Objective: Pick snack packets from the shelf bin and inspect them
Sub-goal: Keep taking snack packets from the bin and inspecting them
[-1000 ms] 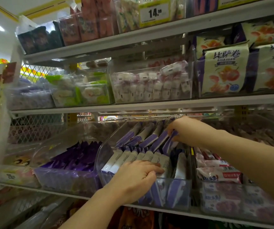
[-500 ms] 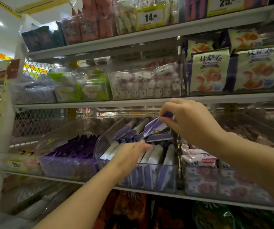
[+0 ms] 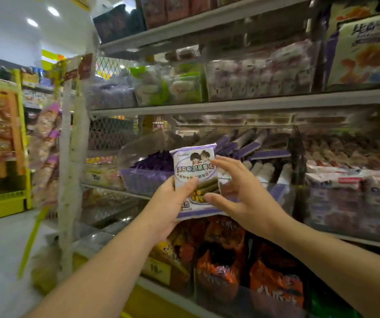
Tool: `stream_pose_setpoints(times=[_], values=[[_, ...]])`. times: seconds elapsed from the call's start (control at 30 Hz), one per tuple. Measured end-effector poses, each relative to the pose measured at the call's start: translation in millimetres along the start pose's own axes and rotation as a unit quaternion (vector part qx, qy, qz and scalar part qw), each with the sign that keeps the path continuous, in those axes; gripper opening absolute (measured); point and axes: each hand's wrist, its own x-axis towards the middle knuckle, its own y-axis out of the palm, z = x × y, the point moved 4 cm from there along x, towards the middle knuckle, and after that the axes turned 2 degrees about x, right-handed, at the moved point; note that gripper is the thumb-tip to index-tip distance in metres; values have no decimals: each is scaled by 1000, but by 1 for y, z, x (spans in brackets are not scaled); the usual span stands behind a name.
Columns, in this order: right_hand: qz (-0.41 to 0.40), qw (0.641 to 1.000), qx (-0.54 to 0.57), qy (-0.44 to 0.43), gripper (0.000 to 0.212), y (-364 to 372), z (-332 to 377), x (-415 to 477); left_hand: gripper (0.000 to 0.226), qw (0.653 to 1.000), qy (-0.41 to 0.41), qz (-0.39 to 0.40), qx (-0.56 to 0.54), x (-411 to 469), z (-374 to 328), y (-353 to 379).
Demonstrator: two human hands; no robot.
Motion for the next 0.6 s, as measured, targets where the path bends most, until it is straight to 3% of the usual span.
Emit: stream_pose_setpoints(times=[0.1, 0.2, 0.27, 0.4, 0.5, 0.6], values=[[-31, 980, 168, 105, 65, 36, -10, 3, 56, 998, 8, -10, 55, -17, 14, -26], [-26, 933, 294, 207, 40, 72, -27, 1, 51, 992, 0, -16, 125, -33, 32, -47], [-34, 880, 390, 268, 34, 96, -34, -7, 48, 989, -19, -11, 149, -44, 46, -60], [-50, 753, 533, 382, 31, 150, -40, -34, 37, 991, -106, 3, 86, -66, 78, -85], [-40, 695, 588, 412, 34, 182, -41, -50, 26, 986, -122, 20, 109, -79, 94, -104], [-26, 681, 609, 405, 41, 204, -41, -57, 33, 987, -132, 8, 94, -90, 107, -121]])
